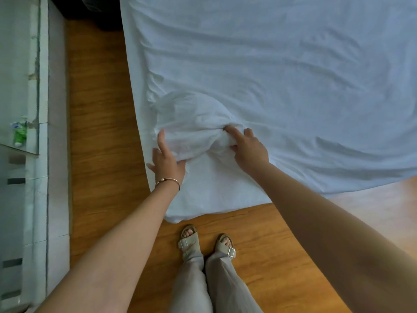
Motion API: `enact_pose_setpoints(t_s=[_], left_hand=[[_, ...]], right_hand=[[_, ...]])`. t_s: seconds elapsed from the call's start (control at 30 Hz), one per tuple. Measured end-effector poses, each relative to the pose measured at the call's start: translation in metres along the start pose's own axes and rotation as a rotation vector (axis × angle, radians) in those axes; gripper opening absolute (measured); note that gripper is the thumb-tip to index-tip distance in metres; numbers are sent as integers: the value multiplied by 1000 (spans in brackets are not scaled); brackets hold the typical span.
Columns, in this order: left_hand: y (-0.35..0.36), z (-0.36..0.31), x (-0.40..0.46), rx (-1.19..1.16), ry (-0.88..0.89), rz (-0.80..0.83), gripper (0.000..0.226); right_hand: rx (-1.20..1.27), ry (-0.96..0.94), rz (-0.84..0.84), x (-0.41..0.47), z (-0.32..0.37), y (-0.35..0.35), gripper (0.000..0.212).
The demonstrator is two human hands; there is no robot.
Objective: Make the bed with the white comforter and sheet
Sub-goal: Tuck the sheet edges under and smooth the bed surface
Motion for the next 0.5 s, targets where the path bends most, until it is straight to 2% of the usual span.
enact_pose_setpoints(t_s=[0.07,0.13,0.27,0.37,0.5], left_hand=[[-7,-5,-1,-84,69,23,67],[-19,-7,-4,-105,121,64,54],[-50,-10,-15,-154,190,75,52],[-63,-8,-29,-150,178,112,51],[-42,31,-52,11,-47,302,66]], right_hand=[[-59,-28,-40,-8,7,2,58],[-11,-59,-82,-18,13,5,62],[163,-170,-121,-30,13,-12,66],[180,-183,-118,-31,9,-29,64],[108,-304,119,-44,14,-10,53]])
Point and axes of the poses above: each hand's wrist, its own x-axis towards the middle knuckle, its own y-axis out of the palm, z = x × y, the point moved 2 cm from there along x, towards the middle knuckle, and after that the axes turned 3 degrees about -y, right-handed, at the moved point
